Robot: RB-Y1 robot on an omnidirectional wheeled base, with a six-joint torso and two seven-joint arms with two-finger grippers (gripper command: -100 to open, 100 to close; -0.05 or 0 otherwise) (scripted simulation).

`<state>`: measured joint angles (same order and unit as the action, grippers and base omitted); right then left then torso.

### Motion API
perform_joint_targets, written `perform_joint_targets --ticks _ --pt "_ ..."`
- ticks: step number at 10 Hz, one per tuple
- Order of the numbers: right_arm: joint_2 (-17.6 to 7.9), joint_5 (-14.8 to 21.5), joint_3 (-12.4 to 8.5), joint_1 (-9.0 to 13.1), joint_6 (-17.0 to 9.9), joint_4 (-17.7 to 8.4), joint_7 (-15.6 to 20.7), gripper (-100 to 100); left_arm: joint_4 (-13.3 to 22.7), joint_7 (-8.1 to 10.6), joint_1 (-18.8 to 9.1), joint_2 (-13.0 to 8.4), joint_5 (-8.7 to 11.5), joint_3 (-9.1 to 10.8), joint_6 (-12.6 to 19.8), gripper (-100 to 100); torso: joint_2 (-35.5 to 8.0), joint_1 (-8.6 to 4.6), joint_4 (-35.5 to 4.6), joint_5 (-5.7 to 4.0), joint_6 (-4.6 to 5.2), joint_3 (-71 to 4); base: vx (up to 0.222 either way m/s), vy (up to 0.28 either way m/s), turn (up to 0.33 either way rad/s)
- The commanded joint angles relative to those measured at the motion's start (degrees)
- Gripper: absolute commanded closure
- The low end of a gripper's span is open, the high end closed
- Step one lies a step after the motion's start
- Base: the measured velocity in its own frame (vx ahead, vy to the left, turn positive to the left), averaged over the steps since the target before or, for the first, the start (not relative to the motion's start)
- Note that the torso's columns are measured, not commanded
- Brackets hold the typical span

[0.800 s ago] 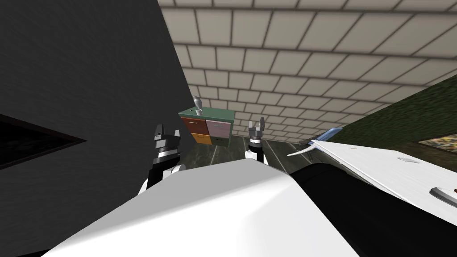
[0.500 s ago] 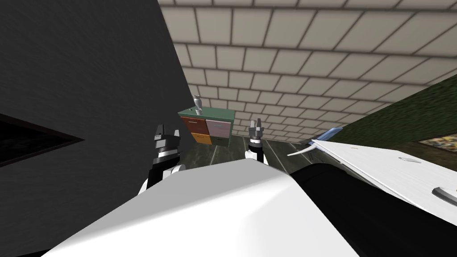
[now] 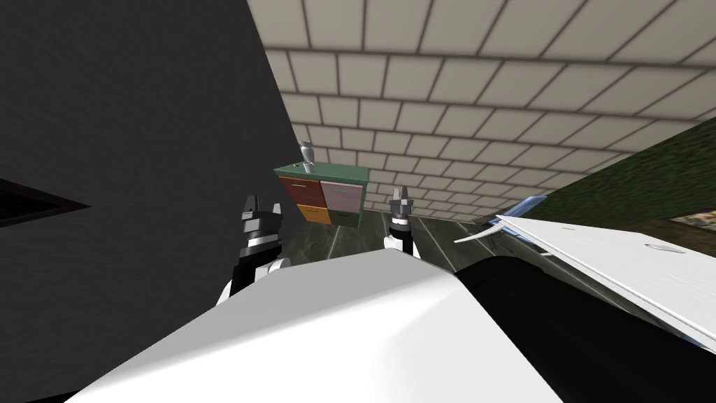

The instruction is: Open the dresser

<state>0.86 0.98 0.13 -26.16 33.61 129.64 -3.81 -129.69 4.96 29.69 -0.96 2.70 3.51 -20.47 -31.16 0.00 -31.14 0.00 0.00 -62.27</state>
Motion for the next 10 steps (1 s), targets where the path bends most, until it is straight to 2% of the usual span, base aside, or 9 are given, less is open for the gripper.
perform_joint_targets --ticks 1,2,3,6,10 --pt "0.00 0.00 0.00 0.00 0.00 0.00 0.00 0 0.00 0.00 0.00 0.00 0.00 0.00 0.00 0 -4.23 0.00 -4.23 0.00 0.00 -8.46 0.000 0.000 0.000" --pt "0.00 0.00 0.00 0.00 0.00 0.00 0.00 0 0.88 -0.05 -0.44 -2.52 -0.11 -0.24 0.11 -100 -8.46 0.00 -8.46 0.00 0.00 -16.92 0.036 -0.003 -0.041" --pt "0.00 0.00 0.00 -0.01 0.00 -0.02 0.00 0 1.43 -0.09 -0.71 -3.50 -0.18 -0.40 0.18 -100 -10.30 0.01 -10.33 0.00 0.01 -20.91 0.061 -0.001 -0.056" --pt "0.00 0.00 0.00 -0.02 0.00 -0.03 0.00 0 5.30 -0.32 -2.63 -6.47 -0.65 -1.45 0.67 -100 -10.93 0.03 -11.07 0.01 0.01 -22.40 0.117 0.010 -0.078" --pt "0.00 0.00 0.00 -0.03 0.00 -0.02 0.00 0 11.37 -0.68 -5.64 -6.86 -1.40 -3.12 1.43 -100 -11.22 -0.02 -11.16 -0.01 -0.01 -22.25 0.175 -0.002 -0.104"
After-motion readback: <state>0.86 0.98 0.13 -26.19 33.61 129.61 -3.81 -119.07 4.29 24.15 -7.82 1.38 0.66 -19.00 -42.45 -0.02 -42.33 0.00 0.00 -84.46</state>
